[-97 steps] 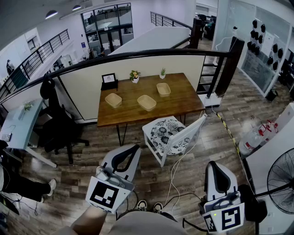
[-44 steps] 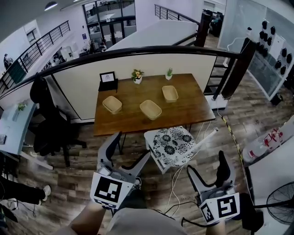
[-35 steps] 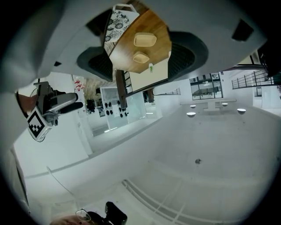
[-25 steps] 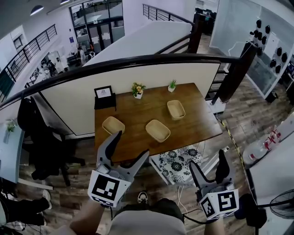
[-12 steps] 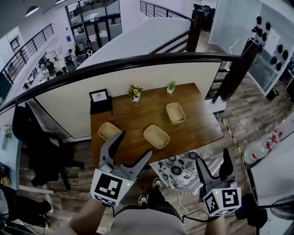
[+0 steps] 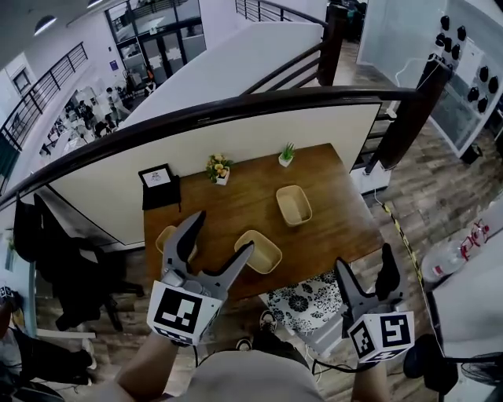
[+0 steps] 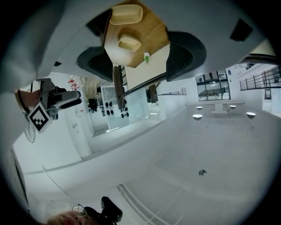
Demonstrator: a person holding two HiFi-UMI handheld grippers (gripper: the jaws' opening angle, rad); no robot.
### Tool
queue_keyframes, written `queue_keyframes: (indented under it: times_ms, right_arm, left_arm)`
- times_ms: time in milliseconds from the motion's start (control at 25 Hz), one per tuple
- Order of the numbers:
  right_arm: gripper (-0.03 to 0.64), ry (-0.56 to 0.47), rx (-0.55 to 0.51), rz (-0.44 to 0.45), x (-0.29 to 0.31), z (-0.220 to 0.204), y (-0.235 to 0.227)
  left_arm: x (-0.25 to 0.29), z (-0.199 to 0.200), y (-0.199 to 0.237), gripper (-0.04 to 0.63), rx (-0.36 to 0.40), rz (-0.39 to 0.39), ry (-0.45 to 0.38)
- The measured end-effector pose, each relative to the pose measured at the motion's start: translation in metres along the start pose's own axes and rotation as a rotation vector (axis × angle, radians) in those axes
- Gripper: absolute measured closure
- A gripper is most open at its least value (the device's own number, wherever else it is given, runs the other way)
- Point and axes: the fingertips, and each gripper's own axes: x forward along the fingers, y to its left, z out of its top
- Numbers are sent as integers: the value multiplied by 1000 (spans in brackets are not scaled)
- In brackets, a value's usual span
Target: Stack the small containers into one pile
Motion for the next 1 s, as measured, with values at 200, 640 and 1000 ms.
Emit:
queue_keyframes:
  times_ms: [200,640,1000]
  right_arm:
    - [195,0,0,16,30,1,-24]
    - [199,1,10,22,61,-4,-58]
    - [204,22,22,-33,77,-5,-58]
  left_arm:
    - [35,-5,5,213,20,18,14]
    - [79,-18,1,213,-6,21,64]
    - [96,-21,16,213,-43,-28,72]
